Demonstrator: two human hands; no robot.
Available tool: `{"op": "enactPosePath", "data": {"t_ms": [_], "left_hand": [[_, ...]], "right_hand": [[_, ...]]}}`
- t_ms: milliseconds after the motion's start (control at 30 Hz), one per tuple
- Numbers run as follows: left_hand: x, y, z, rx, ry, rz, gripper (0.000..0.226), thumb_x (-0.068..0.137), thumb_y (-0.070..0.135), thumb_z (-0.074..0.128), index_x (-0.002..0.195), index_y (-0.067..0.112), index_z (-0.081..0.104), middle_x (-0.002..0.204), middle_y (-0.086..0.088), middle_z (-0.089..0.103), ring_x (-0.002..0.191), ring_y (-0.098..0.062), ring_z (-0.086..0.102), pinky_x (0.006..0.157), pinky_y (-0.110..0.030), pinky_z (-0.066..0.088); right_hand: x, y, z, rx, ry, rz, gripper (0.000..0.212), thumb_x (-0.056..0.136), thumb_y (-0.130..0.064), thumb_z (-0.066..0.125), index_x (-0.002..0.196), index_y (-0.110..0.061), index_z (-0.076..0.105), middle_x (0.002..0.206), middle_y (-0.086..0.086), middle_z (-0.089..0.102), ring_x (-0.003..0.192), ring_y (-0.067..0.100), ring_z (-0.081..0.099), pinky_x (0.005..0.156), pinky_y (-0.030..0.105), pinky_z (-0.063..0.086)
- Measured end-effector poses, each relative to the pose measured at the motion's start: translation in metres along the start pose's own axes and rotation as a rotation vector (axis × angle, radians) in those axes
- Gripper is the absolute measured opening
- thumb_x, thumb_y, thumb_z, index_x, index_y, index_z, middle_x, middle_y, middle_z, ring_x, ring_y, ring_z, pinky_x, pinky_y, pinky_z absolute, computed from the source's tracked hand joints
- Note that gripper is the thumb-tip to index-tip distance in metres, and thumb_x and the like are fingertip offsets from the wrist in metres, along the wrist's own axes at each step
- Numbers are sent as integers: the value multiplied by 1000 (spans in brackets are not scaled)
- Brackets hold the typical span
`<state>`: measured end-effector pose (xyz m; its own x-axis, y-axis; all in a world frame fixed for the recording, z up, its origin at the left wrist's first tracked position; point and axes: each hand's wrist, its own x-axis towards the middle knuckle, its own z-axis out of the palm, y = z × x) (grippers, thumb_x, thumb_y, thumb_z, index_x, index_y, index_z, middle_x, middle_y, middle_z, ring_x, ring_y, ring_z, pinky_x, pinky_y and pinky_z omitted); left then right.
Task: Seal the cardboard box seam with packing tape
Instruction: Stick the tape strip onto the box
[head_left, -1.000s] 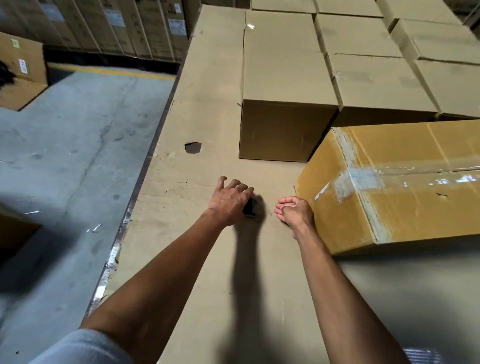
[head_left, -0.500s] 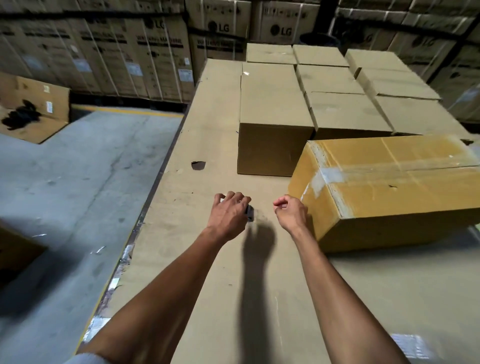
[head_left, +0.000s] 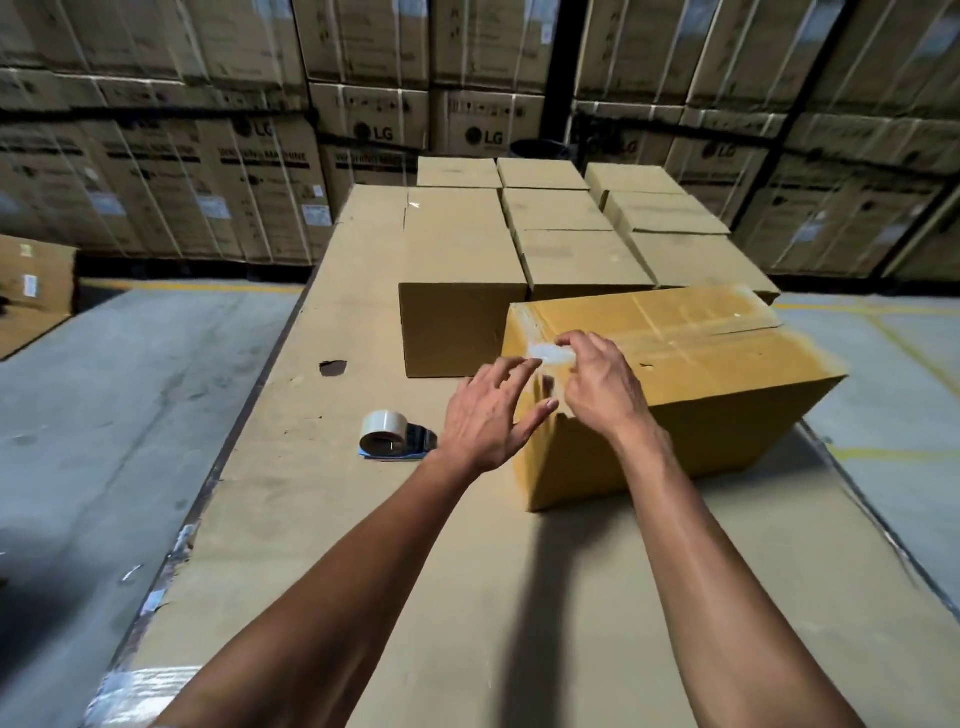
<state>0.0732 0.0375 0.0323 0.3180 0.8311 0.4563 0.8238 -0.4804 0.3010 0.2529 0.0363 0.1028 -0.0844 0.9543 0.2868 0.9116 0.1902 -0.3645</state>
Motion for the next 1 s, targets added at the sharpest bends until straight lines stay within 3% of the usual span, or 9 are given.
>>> {"op": "enactPosePath", "data": {"t_ms": [100, 167, 267, 367, 500, 767, 1000], "left_hand": [[5, 23, 9, 28, -64, 95, 74, 107, 74, 42, 169, 34, 36, 171, -3, 46, 146, -26, 52, 109, -46, 53], [8, 32, 15, 75, -103, 152, 70, 109, 69, 46, 169, 35, 37, 174, -4, 43, 151, -28, 48, 110, -49, 53], [9, 39, 23, 92, -124, 177, 56, 111, 53, 55, 164, 39, 43, 172, -1, 46, 155, -28, 45, 107, -51, 55], [7, 37, 25, 105, -118, 154, 50, 113, 46, 56, 162, 42, 45, 171, 3, 48, 159, -25, 42, 108, -47, 56], [7, 26, 22, 111, -110, 106, 49, 114, 38, 57, 162, 42, 45, 171, 4, 49, 161, -22, 40, 104, -45, 63], [16, -14, 4, 161, -111, -21, 51, 118, 28, 49, 166, 45, 44, 175, 7, 44, 166, -16, 32, 98, -42, 65], [30, -27, -3, 191, -130, -80, 57, 116, 10, 54, 167, 34, 46, 175, -2, 44, 166, -25, 34, 115, -47, 57]], "right_hand": [[-13, 45, -7, -207, -159, 51, 79, 91, -10, 64, 164, -19, 32, 170, 7, 36, 159, 28, 26, 129, 56, 18], [-19, 69, -7, -258, -262, 117, 95, 91, -18, 65, 170, -23, 13, 179, 3, 10, 165, 27, 2, 128, 61, -2], [-25, 95, 0, -299, -329, 155, 103, 97, -37, 68, 171, -26, -3, 178, 3, -12, 163, 28, -15, 125, 61, -13], [-25, 105, 10, -313, -294, 118, 102, 100, -46, 65, 170, -27, -7, 176, 6, -16, 163, 28, -14, 129, 58, -12], [-18, 101, 25, -312, -208, 35, 96, 101, -51, 62, 170, -27, 0, 178, 10, -5, 165, 29, -4, 131, 49, -4], [13, 62, 60, -313, -151, -37, 83, 106, -47, 55, 170, -30, 5, 178, 16, 3, 165, 35, 1, 133, 52, 0], [40, 45, 69, -342, -180, -74, 79, 108, -44, 52, 170, -32, 4, 177, 19, 3, 164, 36, 1, 132, 52, -1]]}}
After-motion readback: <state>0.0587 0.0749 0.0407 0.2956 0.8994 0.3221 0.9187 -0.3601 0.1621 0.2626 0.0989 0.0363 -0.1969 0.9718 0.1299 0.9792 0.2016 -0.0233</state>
